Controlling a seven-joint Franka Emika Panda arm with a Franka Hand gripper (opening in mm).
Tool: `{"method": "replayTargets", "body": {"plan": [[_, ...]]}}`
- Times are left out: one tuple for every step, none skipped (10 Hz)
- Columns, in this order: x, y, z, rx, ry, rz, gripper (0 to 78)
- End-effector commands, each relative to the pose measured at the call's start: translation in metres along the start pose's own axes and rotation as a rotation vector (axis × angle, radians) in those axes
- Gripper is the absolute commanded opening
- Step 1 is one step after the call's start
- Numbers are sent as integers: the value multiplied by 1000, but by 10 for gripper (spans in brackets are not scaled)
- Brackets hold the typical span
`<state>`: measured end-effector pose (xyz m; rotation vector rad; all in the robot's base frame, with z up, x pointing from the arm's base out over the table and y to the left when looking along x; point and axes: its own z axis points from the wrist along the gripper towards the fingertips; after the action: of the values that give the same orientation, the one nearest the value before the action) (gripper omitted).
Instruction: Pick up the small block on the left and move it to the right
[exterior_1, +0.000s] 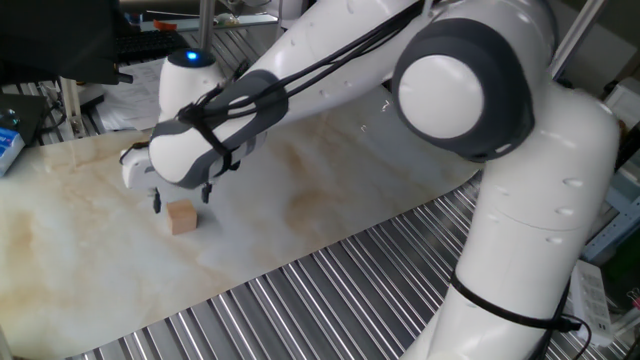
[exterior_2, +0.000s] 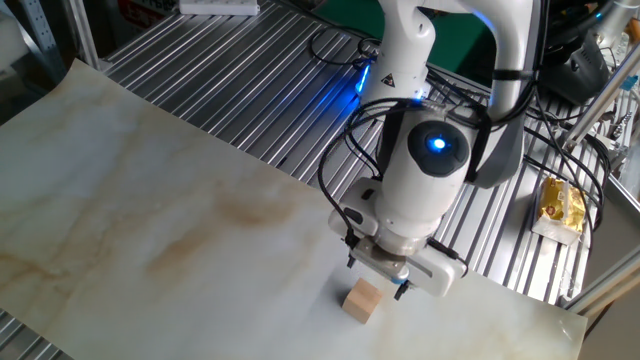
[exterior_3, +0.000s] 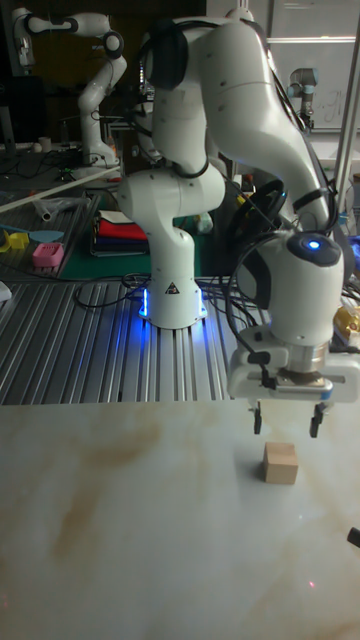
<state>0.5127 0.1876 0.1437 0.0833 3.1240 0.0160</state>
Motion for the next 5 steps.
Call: {"method": "replayTargets", "body": {"plan": [[-2,-5,-8,2,1,-9,775],[0,-13,-20,1,4,-13,775],[-1,-19,-27,1,14,-22,775],[-1,-20,-28,0,16,-24,775],[-6,-34,-36,-14,21,-33,775]]}}
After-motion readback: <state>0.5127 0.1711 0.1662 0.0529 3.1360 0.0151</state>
